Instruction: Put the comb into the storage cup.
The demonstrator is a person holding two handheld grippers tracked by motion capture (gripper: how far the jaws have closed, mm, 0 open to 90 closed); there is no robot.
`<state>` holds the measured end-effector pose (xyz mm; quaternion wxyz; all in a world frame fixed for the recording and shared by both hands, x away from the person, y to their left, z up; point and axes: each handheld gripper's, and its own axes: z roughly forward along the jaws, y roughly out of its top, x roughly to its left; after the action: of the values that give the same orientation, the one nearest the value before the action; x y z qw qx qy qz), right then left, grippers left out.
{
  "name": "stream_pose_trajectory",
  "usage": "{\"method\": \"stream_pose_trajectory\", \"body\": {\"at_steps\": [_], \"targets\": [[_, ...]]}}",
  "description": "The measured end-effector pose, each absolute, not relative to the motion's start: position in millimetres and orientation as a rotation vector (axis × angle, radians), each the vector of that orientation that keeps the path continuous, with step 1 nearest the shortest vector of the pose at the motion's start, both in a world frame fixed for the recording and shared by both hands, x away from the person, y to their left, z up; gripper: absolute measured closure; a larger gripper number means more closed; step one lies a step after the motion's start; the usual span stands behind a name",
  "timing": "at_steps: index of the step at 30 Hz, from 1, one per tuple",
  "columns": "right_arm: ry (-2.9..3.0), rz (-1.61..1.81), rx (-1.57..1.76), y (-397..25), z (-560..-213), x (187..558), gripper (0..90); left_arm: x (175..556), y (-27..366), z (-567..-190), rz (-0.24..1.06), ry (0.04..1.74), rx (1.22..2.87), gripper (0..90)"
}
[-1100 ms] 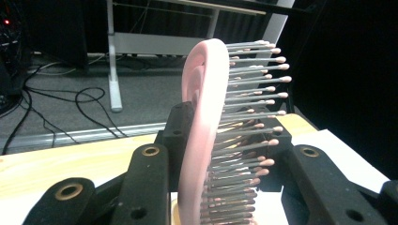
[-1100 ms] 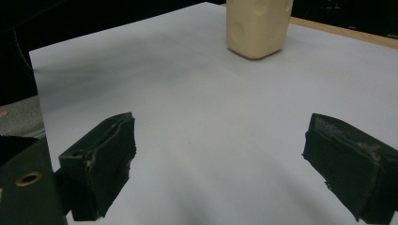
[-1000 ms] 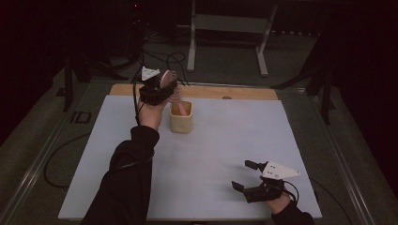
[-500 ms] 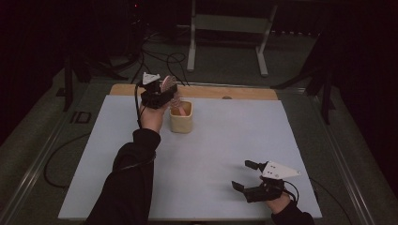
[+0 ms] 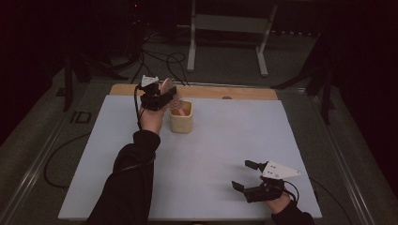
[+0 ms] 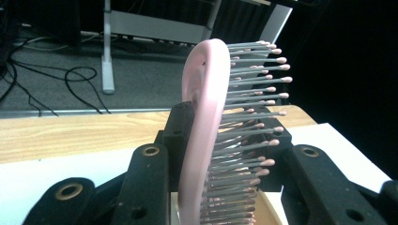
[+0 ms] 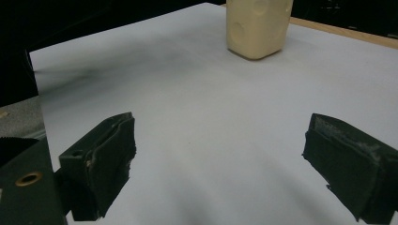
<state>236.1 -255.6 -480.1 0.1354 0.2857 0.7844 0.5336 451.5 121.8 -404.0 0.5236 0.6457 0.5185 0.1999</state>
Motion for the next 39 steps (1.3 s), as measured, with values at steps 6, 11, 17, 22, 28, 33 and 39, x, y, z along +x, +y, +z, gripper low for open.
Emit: {"method": "stream_pose_trajectory", "body": {"at_steps": [6, 11, 17, 22, 28, 33, 39], "targets": [[2.271, 1.548, 0.826, -255, -480, 236, 9.1, 452, 125, -407, 0.466, 1.247, 1.529, 65.2], [2.271, 1.548, 0.827, -256, -480, 236, 9.1, 454, 129, -408, 0.454, 1.252, 1.520, 65.1], [2.272, 1.546, 0.828, -256, -480, 236, 9.1, 456, 134, -411, 0.431, 1.265, 1.510, 64.6], [2.273, 1.548, 0.826, -255, -480, 236, 9.1, 457, 139, -414, 0.420, 1.268, 1.497, 63.9], [2.273, 1.548, 0.825, -256, -480, 236, 9.1, 459, 145, -414, 0.400, 1.315, 1.493, 52.0], [2.278, 1.547, 0.822, -255, -480, 237, 9.1, 459, 147, -409, 0.416, 1.336, 1.507, 33.6], [2.276, 1.544, 0.826, -255, -480, 236, 9.1, 457, 150, -406, 0.431, 1.348, 1.514, 22.9]]}}
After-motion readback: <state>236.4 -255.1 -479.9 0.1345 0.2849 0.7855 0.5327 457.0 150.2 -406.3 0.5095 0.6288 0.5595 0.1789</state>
